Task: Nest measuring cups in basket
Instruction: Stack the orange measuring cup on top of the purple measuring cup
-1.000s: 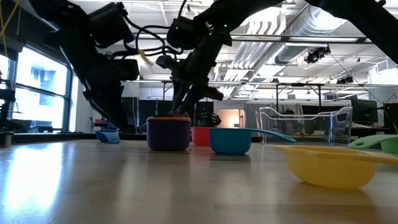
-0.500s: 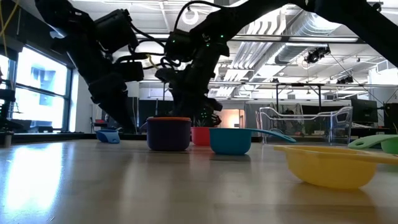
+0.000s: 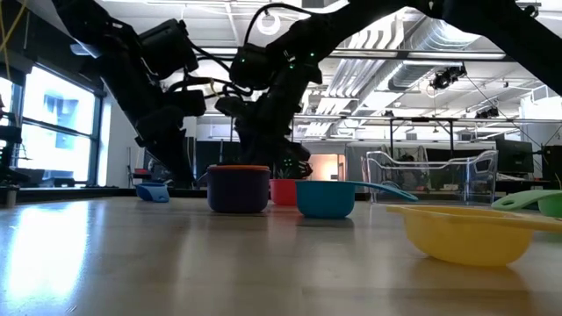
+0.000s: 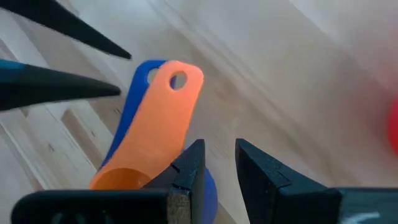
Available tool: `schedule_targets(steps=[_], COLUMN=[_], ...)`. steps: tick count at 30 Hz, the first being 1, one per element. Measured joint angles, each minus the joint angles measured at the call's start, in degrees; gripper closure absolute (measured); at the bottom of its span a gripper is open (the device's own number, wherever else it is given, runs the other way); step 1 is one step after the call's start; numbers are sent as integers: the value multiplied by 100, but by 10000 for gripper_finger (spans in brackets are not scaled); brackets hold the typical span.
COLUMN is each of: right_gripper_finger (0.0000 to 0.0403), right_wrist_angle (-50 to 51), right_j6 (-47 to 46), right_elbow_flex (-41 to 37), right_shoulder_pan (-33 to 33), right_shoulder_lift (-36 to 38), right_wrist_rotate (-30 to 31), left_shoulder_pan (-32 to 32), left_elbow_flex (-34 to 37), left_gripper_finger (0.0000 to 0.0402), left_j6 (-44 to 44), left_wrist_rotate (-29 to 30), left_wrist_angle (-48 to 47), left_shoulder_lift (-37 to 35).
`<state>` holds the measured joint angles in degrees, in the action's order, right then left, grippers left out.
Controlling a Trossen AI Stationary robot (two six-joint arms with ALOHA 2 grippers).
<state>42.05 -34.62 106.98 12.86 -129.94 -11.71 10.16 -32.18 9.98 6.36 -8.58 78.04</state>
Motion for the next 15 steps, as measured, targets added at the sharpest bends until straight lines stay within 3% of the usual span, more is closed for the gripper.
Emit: schedule_targets(steps=[15], right_gripper_finger=[323], right_wrist_angle=[-254], right_j6=[167], right_elbow_flex=[0], right_shoulder_pan=[-118], right_shoulder_lift=[4], right_wrist_rotate=[-246], left_shoulder_pan=[2], left_elbow_flex=[0], left_gripper_finger=[300], left_j6=[-18], left_wrist_rotate=[-91], left_wrist_angle=[236], left_shoulder_lift=[0])
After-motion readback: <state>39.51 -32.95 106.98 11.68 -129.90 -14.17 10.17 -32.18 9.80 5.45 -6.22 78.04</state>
